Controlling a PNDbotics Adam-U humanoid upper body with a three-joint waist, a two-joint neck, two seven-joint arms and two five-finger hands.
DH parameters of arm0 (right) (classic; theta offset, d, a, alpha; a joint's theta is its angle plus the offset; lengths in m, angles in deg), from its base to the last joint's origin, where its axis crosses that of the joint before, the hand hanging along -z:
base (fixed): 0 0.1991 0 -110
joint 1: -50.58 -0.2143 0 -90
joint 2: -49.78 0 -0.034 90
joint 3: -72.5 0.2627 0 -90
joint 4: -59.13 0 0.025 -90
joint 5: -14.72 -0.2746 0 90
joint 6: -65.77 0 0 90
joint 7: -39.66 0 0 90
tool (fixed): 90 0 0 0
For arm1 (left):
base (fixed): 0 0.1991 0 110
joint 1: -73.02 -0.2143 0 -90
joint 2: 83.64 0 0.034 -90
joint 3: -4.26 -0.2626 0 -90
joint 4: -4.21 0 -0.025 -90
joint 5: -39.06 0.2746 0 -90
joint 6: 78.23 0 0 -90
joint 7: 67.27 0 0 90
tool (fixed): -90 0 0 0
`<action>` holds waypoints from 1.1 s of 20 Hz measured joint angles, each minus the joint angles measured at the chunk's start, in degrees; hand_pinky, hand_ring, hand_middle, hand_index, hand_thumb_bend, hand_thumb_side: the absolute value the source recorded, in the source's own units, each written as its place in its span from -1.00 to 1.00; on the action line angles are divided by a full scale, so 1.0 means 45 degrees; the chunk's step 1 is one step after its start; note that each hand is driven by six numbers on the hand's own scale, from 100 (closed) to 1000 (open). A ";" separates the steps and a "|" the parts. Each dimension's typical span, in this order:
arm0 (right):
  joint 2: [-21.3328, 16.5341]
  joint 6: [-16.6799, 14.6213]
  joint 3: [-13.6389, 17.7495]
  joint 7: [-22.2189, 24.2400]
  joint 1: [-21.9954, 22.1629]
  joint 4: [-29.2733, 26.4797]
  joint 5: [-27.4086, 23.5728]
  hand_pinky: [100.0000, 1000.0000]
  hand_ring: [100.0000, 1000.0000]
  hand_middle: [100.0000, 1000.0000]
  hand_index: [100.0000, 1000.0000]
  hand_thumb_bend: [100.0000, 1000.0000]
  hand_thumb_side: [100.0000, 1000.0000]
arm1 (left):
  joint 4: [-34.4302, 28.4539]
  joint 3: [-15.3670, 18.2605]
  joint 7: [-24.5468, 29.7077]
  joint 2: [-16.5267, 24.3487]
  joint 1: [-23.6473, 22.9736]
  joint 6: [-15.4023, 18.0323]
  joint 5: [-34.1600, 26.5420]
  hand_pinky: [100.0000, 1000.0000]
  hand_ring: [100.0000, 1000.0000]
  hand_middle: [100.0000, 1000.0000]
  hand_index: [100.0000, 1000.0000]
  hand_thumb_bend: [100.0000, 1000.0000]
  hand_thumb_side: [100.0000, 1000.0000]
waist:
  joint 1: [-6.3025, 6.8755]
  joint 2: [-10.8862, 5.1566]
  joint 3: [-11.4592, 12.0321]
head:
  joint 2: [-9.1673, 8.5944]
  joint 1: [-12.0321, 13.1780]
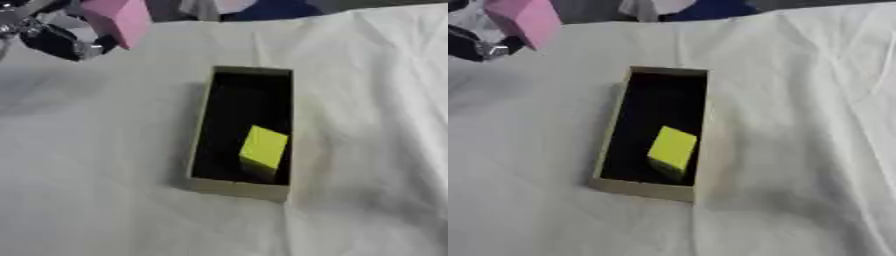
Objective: Pick up objects on the table and place them in the box.
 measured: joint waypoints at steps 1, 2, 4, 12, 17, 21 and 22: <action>0.0000 0.0007 0.0000 0.0007 -0.0009 0.0000 -0.0034 0.58 0.56 0.03 0.58 -1.00 0.48 | -0.0208 -0.0111 0.0133 -0.0285 0.0029 0.0036 0.0064 0.17 0.39 0.29 0.53 -0.76 -1.00 | 0.0000 -0.0035 0.0009 | 0.0052 -0.0103; 0.0000 0.0013 0.0001 0.0013 -0.0009 0.0000 -0.0065 0.58 0.56 0.03 0.58 -1.00 0.47 | -0.0405 -0.0219 0.0267 -0.0560 0.0062 0.0079 0.0160 0.18 0.39 0.29 0.53 -0.74 -1.00 | 0.0000 -0.0083 0.0021 | 0.0079 -0.0200; 0.0000 0.0036 0.0004 0.0032 -0.0007 0.0000 -0.0139 0.58 0.56 0.03 0.58 -1.00 0.47 | -0.0711 -0.0427 0.0501 -0.1057 0.0102 0.0169 0.0425 0.18 0.39 0.29 0.53 -0.74 -1.00 | 0.0000 -0.0166 0.0080 | 0.0175 -0.0357; 0.0000 0.0102 0.0022 0.0095 -0.0009 0.0000 -0.0309 0.58 0.56 0.03 0.58 -1.00 0.47 | -0.1064 -0.0889 0.0835 -0.1910 0.0374 0.0387 0.1236 0.18 0.40 0.30 0.52 -0.69 -1.00 | -0.0012 -0.0370 0.0046 | 0.0296 -0.0372; 0.0000 0.0158 0.0001 0.0151 0.0008 0.0000 -0.0376 0.58 0.56 0.03 0.58 -1.00 0.47 | -0.0866 -0.1131 0.1400 -0.3284 0.0406 0.0452 0.2106 0.17 0.39 0.30 0.52 -0.75 -1.00 | -0.0003 -0.0421 0.0107 | 0.0409 -0.0252; 0.0000 0.0174 0.0011 0.0155 0.0111 0.0000 -0.0376 0.58 0.57 0.02 0.58 -1.00 0.48 | -0.0058 -0.1226 0.1709 -0.4570 0.0352 0.0538 0.2914 0.15 0.38 0.29 0.52 -0.81 -1.00 | 0.0004 -0.0422 0.0249 | 0.0463 -0.0264; 0.0000 0.0186 0.0020 0.0145 0.0115 0.0000 -0.0376 0.58 0.57 0.02 0.58 -1.00 0.48 | 0.0170 -0.1234 0.1740 -0.4887 0.0342 0.0564 0.3127 0.15 0.38 0.29 0.52 -0.81 -1.00 | 0.0005 -0.0422 0.0272 | 0.0476 -0.0273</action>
